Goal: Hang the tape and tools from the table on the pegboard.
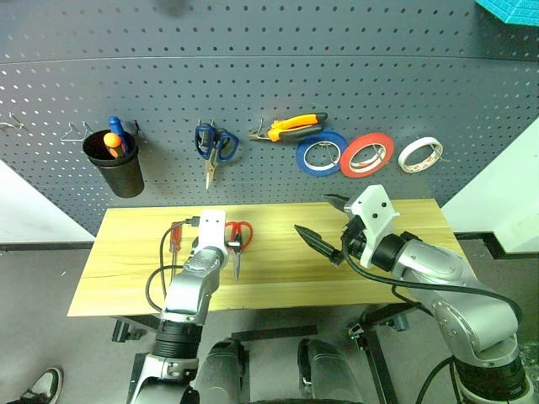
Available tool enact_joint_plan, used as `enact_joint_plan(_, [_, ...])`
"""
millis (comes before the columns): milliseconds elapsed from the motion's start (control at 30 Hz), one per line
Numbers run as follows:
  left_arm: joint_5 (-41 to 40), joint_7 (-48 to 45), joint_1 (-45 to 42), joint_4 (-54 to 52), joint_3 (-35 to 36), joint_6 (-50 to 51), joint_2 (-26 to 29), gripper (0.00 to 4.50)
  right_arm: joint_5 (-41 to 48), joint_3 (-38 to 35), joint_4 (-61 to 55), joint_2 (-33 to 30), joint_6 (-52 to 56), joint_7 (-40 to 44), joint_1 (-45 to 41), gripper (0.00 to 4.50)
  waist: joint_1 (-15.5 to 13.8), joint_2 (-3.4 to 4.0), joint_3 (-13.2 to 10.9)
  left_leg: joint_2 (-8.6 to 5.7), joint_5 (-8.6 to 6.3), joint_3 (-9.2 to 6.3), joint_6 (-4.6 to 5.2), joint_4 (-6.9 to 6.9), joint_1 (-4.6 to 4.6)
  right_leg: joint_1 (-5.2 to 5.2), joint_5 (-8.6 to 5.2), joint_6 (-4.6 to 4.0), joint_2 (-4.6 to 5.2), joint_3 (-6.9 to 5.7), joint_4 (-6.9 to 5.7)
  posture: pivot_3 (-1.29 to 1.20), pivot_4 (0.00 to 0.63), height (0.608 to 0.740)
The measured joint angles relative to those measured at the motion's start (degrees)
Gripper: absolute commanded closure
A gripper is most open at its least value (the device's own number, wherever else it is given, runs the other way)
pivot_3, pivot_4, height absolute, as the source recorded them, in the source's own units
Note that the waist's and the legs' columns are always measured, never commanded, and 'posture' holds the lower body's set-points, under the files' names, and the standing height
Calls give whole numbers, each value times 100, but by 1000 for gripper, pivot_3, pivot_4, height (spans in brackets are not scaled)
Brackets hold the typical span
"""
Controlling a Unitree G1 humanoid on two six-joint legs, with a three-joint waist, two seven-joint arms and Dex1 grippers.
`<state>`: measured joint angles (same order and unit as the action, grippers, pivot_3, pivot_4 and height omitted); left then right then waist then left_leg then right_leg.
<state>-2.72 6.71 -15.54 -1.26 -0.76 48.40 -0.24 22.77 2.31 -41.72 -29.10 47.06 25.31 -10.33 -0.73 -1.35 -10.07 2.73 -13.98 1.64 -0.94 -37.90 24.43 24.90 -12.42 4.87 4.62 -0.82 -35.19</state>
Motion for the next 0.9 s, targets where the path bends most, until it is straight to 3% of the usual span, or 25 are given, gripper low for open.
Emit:
enact_joint_plan(233, [32,238,192,194,253,525,-197,0,19,23,-104,5,144,-144,107,37,-1,-4,-132,0,-2,-6,2,-6,-2,1,-2,-6,2,-4,-2,-9,231,716])
enact_joint_plan(567, [98,95,-258,1028,162,29,-245,0,116,19,-309,3,318,-283,112,37,7,-14,-220,-2,-3,-4,0,-3,10,10,-2,-6,9,-4,3,-28,240,716])
enact_joint_plan(900, [79,-414,-152,705,-79,-363,-230,0,109,20,-319,-6,376,-358,224,37,13,-9,-267,-1,-3,-3,0,0,33,33,-2,-7,11,-4,5,-30,242,716])
